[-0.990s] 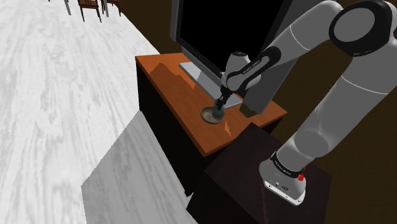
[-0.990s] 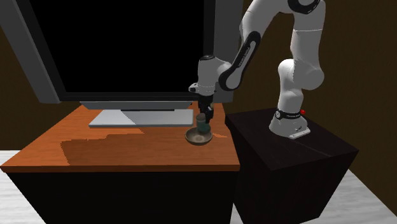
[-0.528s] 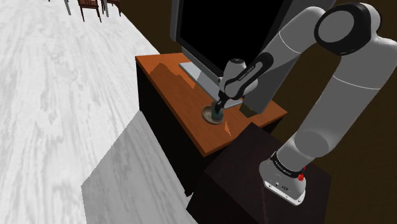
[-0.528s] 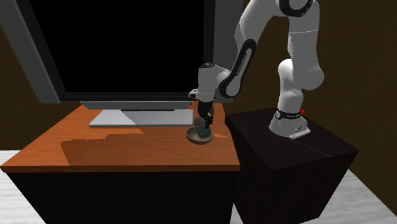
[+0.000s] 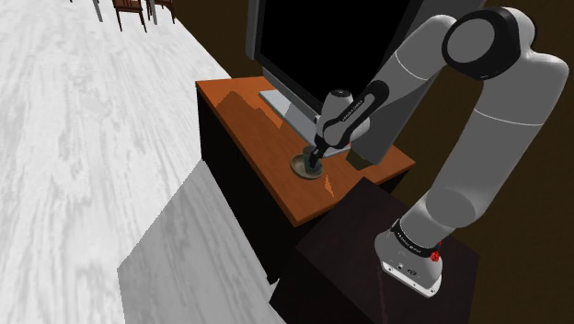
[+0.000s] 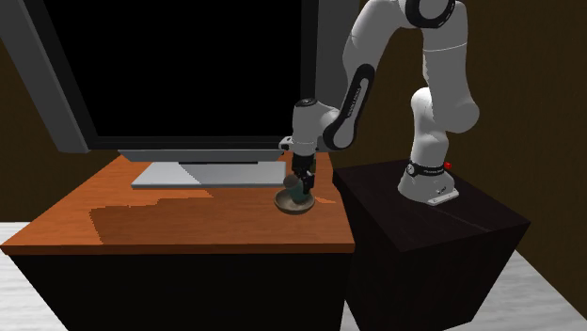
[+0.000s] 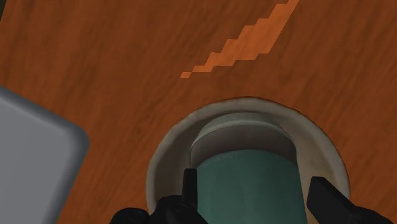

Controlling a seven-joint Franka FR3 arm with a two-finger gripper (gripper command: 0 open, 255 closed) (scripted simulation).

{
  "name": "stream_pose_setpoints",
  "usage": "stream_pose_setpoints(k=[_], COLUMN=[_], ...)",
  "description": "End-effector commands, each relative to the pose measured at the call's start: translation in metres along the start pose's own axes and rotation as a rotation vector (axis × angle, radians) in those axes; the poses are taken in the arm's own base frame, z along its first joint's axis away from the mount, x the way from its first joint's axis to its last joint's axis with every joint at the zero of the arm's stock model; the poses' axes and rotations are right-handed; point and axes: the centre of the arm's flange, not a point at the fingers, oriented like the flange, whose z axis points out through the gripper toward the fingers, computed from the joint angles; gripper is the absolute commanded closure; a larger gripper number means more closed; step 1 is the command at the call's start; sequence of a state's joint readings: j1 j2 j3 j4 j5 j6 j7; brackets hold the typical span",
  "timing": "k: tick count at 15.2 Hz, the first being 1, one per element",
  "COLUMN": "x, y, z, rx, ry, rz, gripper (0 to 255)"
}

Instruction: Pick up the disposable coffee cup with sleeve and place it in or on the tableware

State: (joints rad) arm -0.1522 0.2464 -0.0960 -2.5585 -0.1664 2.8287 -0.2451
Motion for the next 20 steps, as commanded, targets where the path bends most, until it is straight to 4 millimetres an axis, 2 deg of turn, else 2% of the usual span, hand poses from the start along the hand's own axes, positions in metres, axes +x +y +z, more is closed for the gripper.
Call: stream_pose_setpoints(k=[1, 2, 3, 8, 12, 20], x=[-0.003, -0.003, -0.003, -0.003, -0.003, -0.003], y=[-0.001, -0.001, -0.001, -0.001, 0.0, 0.0], z=[0.004, 0.004, 0.003, 0.004, -0.046, -0.046], rx=[0.004, 0.004, 0.004, 0.004, 0.004, 0.004], ry=[-0.012, -0.012, -0.012, -0.012, -0.012, -0.012], rz=[0.002, 0.002, 0.002, 0.002, 0.002, 0.002], gripper=[255, 255, 0, 0, 0, 0])
